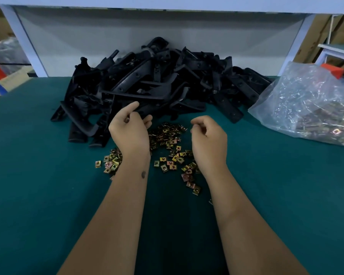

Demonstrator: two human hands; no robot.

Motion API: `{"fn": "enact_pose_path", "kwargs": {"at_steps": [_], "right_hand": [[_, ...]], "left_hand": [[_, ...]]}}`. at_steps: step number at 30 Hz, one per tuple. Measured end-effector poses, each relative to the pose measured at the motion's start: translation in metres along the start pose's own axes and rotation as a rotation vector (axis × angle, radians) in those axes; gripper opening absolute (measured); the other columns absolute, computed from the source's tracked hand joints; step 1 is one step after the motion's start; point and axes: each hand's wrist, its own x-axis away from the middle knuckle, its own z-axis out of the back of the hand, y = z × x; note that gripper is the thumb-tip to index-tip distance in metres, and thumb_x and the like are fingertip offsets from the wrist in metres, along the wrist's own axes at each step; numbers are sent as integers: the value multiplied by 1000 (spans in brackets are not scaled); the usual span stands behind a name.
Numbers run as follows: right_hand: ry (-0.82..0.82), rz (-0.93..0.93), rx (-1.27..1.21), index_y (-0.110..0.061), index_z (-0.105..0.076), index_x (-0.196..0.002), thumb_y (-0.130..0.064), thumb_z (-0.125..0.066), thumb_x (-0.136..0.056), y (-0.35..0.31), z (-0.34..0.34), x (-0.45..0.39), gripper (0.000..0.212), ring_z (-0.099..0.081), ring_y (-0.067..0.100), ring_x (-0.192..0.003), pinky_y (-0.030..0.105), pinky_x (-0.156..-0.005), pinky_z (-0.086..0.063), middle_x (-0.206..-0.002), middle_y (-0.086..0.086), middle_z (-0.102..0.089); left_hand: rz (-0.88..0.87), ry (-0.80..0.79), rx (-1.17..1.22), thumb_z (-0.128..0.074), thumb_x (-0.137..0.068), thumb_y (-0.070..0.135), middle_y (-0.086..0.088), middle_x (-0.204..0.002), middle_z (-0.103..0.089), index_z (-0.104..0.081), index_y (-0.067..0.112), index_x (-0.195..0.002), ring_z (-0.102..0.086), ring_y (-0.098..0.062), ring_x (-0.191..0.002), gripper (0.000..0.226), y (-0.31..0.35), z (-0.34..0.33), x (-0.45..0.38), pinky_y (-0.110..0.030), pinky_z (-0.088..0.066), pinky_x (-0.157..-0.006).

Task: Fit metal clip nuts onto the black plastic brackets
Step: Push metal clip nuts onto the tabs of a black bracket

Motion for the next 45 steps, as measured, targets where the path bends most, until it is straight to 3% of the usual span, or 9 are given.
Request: {"fn": "enact_pose_path", "kwargs": {"at_steps": [6,10,14,16,21,27,34,41,45], "right_hand": [[-62,-126,-315,-32,-48,-138,-30,-49,-101,1,-1,-2,37,-67,2,-85,24,-80,-54,-96,-9,-68],[-21,-212,-618,-8,-43,-140,-29,-51,-102,1,2,-8,44,-72,20,-88,31,-76,-56,-115,10,-67],[91,-300,-786,-10,-61,-97,-23,-57,-98,3,12,-14,13,-60,12,-59,24,-57,-47,-81,2,-62],[104,-337,-850,-16,-52,-73,-14,-59,-96,5,16,-16,25,-50,9,-51,21,-52,-42,-65,-4,-54],[81,-299,-991,-15,-59,-73,2,-58,-94,3,19,-12,27,-59,11,-55,23,-57,-49,-63,-3,-61],[40,-150,-1048,-6,-66,-95,12,-56,-91,-2,10,-8,21,-69,20,-79,27,-75,-57,-85,6,-72],[-196,-133,-931,-16,-70,-72,-1,-54,-84,-4,11,-4,25,-63,31,-93,37,-75,-51,-99,3,-71],[-233,2,-804,-18,-76,-85,0,-52,-85,-3,12,-4,30,-67,26,-95,39,-82,-54,-100,6,-73],[0,-134,-593,-21,-75,-92,-6,-52,-95,1,15,-9,27,-67,13,-84,28,-79,-52,-89,0,-75]], "left_hand": [[125,-129,65,-41,-100,0,1,-63,-70,-71,11,-94,-66,-8,-58,32,-8,2,18,-19,-53,-58],[-28,-450,-187,-45,-102,3,5,-83,-73,-71,29,-95,-70,-8,-72,38,-16,5,21,-22,-56,-69],[-173,-627,-335,-52,-100,4,16,-91,-74,-65,54,-103,-71,-13,-90,51,-18,11,14,-34,-59,-83],[-195,-663,-333,-54,-98,1,13,-98,-74,-59,61,-108,-70,-10,-95,61,-17,14,12,-28,-59,-82],[-197,-474,-280,-63,-95,8,13,-114,-64,-49,39,-129,-63,10,-92,48,-19,12,13,-11,-52,-76],[-42,-351,-194,-53,-100,19,6,-94,-66,-62,22,-102,-64,-2,-74,9,-17,1,23,-28,-57,-76],[417,-846,12,-46,-87,66,-6,-74,-70,-67,11,-104,-62,-17,-55,61,-6,5,35,-24,-50,-47],[545,-908,67,-82,-69,28,-2,-74,-69,-57,13,-106,-63,-14,-54,47,-5,10,33,-19,-49,-45],[493,-772,406,-85,-71,28,1,-76,-70,-56,16,-96,-63,-12,-59,40,-5,12,26,-17,-50,-50]]}}
